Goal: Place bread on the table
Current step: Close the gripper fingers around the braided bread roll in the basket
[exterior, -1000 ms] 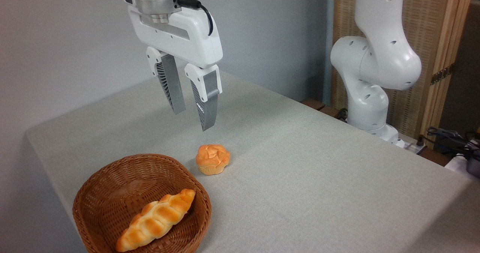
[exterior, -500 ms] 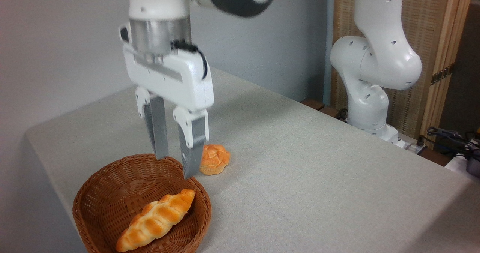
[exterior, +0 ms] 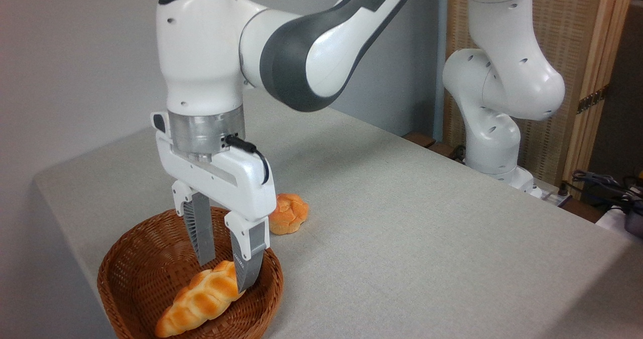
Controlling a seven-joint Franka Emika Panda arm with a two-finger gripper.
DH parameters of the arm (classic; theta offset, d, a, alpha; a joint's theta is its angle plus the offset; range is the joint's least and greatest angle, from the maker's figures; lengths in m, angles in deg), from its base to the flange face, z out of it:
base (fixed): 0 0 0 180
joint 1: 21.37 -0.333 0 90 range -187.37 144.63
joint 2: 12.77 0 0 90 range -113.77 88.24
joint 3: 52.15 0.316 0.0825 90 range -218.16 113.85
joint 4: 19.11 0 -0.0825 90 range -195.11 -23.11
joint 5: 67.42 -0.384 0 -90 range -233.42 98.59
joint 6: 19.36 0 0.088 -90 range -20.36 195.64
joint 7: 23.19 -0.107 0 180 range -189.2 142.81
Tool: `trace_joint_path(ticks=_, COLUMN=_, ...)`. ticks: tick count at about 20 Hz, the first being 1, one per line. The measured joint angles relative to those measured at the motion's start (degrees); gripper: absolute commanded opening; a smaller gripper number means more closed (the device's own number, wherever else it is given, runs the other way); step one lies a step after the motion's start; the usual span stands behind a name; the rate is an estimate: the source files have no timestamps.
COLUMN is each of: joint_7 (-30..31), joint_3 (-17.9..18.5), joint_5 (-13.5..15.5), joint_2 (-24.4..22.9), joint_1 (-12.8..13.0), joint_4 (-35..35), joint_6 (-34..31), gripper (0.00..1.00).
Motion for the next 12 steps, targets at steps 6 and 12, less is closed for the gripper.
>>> trace_joint_path(ticks=6, joint_7=0.3, joint_3=-1.6, joint_5=2.1, joint_2=1.5, joint_1=0.1, joint_4=0.0, joint_6=0.6, gripper=1.00)
trace_joint_path(ticks=12, joint_7=0.3, joint_3=-2.0, joint_5=3.6, joint_2=2.1, joint_1=0.1, joint_4=0.0, joint_6=0.6, gripper=1.00)
